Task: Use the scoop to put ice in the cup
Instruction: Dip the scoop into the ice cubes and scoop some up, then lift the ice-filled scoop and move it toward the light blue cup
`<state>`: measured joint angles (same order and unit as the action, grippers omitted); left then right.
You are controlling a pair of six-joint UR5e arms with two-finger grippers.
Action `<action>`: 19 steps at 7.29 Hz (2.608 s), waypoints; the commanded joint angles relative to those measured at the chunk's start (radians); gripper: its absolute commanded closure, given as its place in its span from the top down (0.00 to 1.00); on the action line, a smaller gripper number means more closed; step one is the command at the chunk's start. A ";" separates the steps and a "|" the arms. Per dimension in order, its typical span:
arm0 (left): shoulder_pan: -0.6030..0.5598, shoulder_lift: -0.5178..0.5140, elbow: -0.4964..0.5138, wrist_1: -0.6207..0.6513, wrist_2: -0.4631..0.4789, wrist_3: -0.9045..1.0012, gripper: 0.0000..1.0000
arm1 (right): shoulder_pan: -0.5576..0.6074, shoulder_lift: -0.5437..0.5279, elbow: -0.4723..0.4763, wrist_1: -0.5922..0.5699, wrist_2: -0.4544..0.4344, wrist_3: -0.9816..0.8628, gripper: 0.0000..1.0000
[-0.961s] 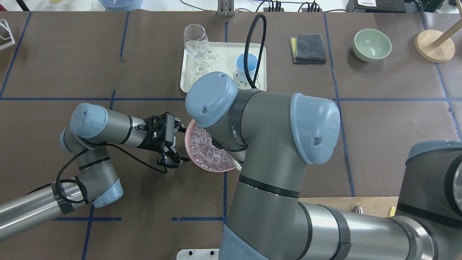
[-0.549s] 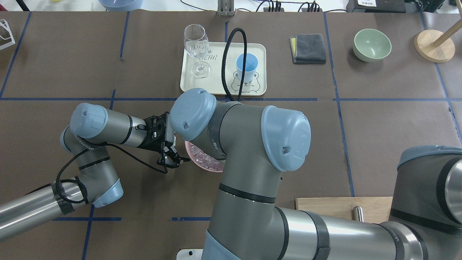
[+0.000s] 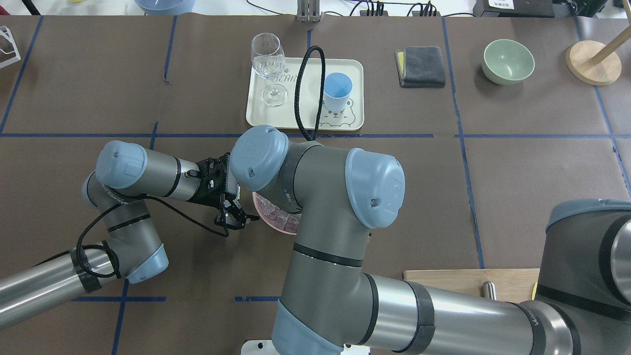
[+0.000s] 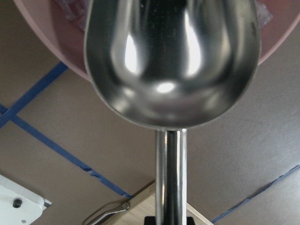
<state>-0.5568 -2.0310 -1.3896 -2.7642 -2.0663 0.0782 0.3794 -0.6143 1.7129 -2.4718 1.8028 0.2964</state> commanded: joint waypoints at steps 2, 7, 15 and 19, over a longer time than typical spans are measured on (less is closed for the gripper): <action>0.000 0.002 0.000 0.000 0.000 0.000 0.99 | 0.009 -0.064 0.004 0.123 0.000 0.001 0.00; 0.000 0.000 0.000 0.000 0.000 0.000 0.99 | 0.016 -0.143 0.005 0.300 0.003 0.012 0.00; 0.000 -0.002 0.000 0.000 0.000 0.000 0.99 | 0.240 -0.130 0.148 0.168 0.225 0.013 0.00; 0.000 -0.002 0.000 0.000 0.000 -0.002 0.99 | 0.366 0.011 -0.104 0.143 0.276 -0.005 0.00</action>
<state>-0.5568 -2.0325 -1.3898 -2.7642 -2.0663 0.0772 0.7029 -0.6676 1.7298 -2.3307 2.0676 0.3011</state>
